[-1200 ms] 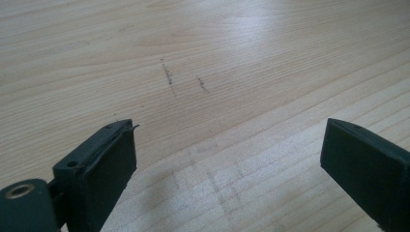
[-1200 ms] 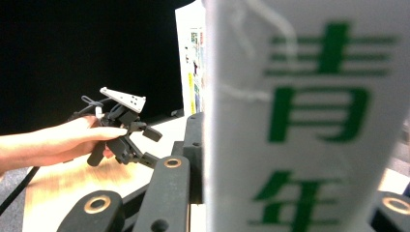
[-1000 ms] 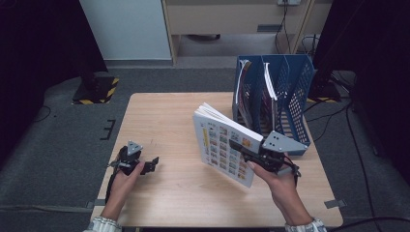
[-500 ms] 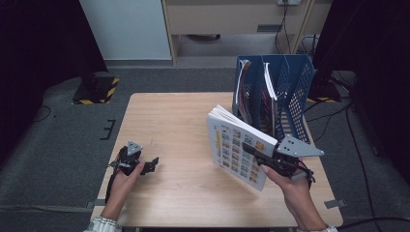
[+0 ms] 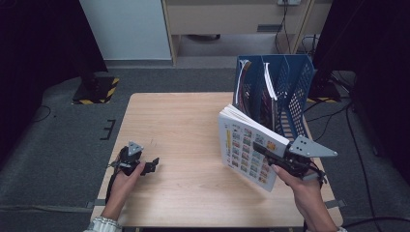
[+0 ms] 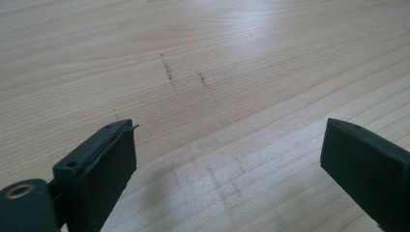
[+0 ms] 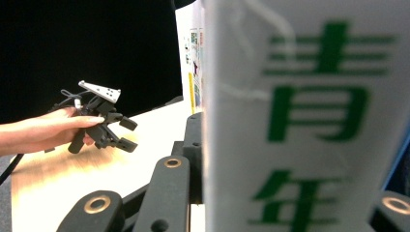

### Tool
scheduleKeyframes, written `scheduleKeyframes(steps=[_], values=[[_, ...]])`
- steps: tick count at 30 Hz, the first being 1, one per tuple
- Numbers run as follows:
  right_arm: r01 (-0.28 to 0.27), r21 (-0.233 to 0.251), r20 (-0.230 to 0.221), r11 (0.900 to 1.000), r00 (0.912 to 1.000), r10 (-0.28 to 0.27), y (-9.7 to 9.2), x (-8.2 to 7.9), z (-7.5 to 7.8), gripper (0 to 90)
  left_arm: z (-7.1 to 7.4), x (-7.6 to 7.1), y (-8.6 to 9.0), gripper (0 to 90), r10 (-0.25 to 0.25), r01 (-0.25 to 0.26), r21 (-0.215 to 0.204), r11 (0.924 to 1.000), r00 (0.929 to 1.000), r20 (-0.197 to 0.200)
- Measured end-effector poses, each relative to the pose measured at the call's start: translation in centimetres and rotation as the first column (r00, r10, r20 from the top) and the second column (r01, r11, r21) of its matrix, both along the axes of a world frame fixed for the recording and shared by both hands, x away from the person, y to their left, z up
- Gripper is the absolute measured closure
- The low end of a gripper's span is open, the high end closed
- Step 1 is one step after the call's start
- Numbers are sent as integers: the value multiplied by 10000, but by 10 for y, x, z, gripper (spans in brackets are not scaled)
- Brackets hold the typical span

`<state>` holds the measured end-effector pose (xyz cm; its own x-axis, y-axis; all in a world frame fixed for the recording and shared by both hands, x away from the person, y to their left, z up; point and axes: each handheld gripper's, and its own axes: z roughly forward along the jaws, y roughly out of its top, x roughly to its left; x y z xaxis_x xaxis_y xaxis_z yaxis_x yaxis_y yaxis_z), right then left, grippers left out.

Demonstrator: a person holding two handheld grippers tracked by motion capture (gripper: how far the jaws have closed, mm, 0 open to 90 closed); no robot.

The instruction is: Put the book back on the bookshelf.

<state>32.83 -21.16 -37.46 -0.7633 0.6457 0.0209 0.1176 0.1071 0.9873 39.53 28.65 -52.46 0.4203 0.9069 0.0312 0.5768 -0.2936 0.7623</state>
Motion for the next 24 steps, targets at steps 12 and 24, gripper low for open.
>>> scheduleKeyframes(steps=[12,24], values=[[314,98,-144,9995,9994,-312,-18,-3,-1,740,-1,0,-1,54,-43,43,21,10000,10000,-28],[709,54,-212,9975,9973,-708,-35,-5,-2,740,-2,0,-3,54,-70,70,-1,10000,10000,-39]])
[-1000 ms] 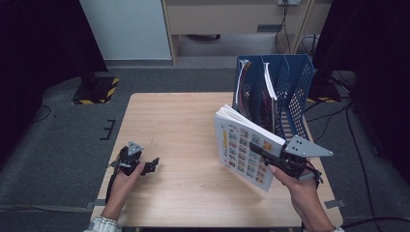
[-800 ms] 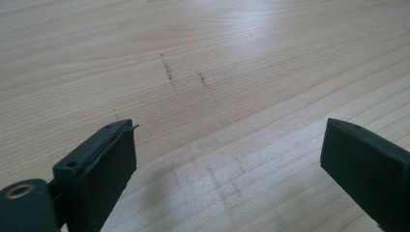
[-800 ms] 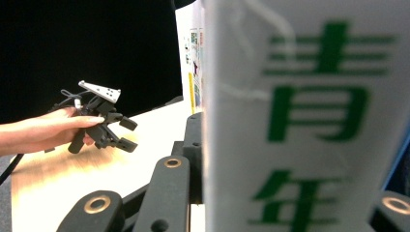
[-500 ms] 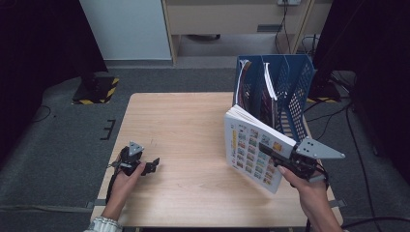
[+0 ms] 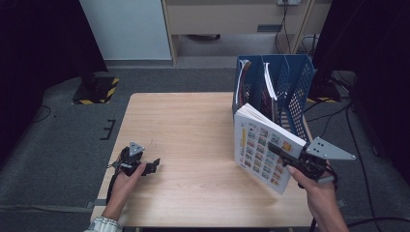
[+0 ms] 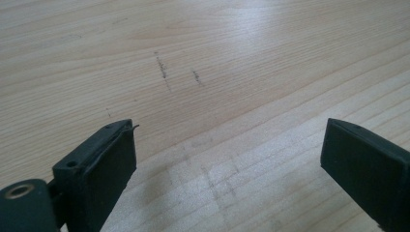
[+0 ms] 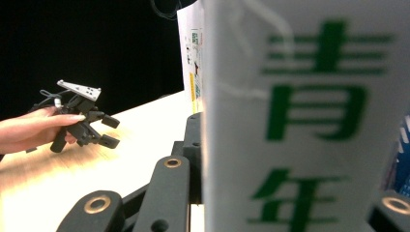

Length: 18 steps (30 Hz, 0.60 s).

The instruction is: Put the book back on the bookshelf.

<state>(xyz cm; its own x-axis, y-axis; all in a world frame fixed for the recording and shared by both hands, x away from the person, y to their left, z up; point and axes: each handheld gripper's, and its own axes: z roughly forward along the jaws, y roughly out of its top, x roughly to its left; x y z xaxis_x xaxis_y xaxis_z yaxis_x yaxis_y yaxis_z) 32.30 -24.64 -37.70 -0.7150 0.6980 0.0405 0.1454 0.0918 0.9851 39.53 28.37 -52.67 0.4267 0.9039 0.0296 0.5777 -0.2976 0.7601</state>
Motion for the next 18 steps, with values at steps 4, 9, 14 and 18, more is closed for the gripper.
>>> scheduleKeyframes(steps=[4,9,14,18], values=[[120,82,-16,9999,9999,-120,-6,0,0,740,-2,1,-1,54,-25,25,84,10000,10000,-36],[351,88,-42,9993,9994,-351,-13,-2,-1,740,0,0,-1,53,-21,21,71,10000,10000,6],[521,121,-39,9986,9986,-521,-19,-5,0,740,-1,0,-1,53,-13,13,83,10000,10000,-13],[640,172,-29,9978,9979,-640,-23,-6,1,740,0,1,0,53,8,-8,49,10000,10000,24]])
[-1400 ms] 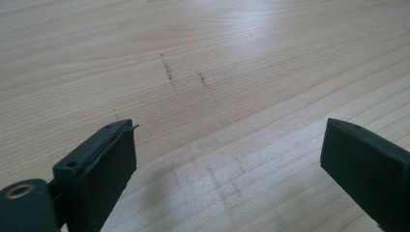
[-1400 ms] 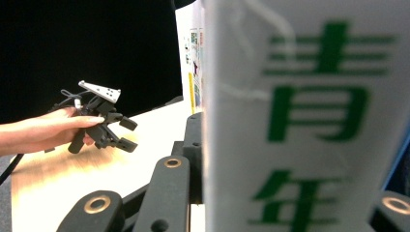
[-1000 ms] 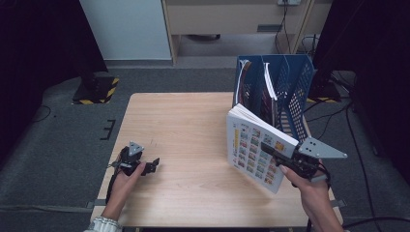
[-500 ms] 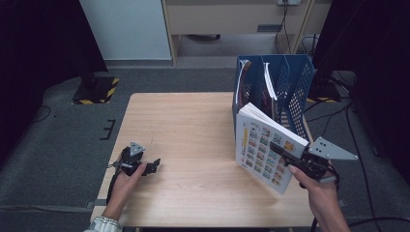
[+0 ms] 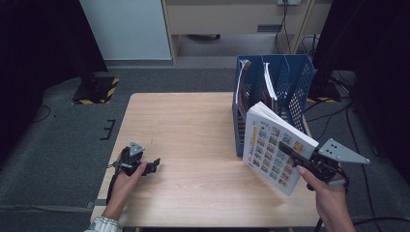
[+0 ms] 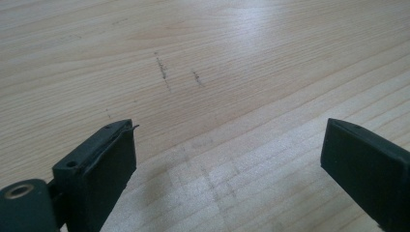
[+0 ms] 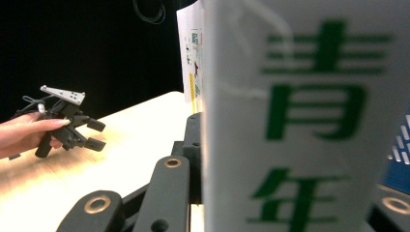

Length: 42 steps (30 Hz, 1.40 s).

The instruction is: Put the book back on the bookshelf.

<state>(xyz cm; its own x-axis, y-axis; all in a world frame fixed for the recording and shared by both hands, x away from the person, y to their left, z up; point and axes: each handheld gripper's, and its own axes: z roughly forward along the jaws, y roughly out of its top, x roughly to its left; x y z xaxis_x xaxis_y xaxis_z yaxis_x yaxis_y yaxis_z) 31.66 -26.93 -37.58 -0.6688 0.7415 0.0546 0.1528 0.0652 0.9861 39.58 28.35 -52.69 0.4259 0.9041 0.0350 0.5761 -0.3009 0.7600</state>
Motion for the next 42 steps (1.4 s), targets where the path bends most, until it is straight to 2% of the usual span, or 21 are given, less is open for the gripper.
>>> scheduleKeyframes(steps=[4,14,31,36,42], values=[[96,110,25,9999,9999,-97,-4,-2,3,740,-1,0,0,53,0,0,28,10000,10000,-38],[307,41,176,9995,9994,-307,-11,-7,18,740,-1,1,0,53,8,-8,24,10000,10000,-59],[695,-2,315,9976,9971,-695,-22,-10,55,740,1,1,-1,53,-1,1,63,10000,10000,-12],[903,-196,383,9957,9953,-895,-26,-8,66,740,0,0,-2,53,-42,42,70,10000,10000,-10],[1109,-57,351,9938,9932,-1106,-33,-1,74,740,0,0,-1,53,-24,25,62,10000,10000,-12]])
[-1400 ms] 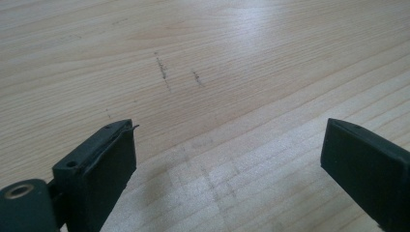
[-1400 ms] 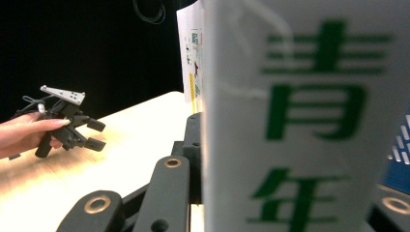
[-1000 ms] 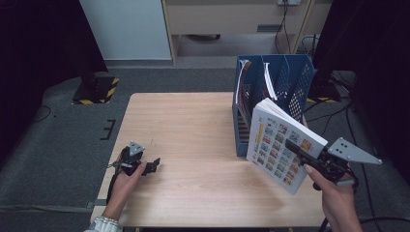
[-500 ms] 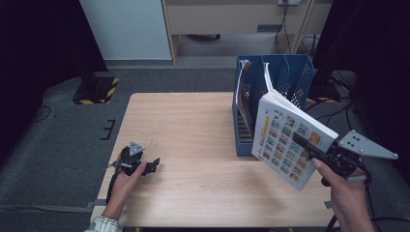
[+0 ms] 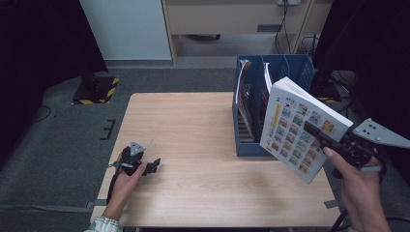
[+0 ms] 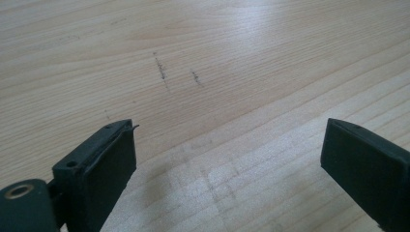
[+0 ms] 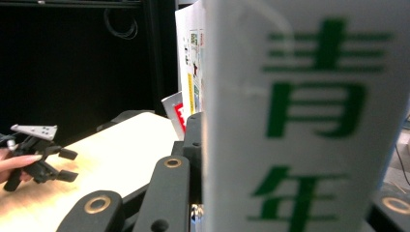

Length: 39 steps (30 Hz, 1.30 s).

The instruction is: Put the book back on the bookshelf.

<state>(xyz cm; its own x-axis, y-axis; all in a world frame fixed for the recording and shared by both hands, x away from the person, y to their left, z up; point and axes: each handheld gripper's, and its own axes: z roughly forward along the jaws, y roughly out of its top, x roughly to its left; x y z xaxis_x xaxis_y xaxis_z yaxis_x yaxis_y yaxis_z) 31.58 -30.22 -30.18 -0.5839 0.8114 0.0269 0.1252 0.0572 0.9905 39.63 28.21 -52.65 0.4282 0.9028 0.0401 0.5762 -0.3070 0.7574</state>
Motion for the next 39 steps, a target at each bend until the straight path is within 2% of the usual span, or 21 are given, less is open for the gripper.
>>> scheduleKeyframes(steps=[17,30,39], values=[[892,-425,-106,9951,9959,-898,-16,17,8,740,0,0,0,53,-13,13,39,10000,10000,-12],[1558,-297,-327,9873,9871,-1568,-34,25,5,740,-1,0,-2,53,-61,61,110,9999,10000,-44],[1944,-316,-408,9804,9798,-1956,-34,40,3,740,-2,0,-2,53,-76,77,155,9999,9999,-76]])
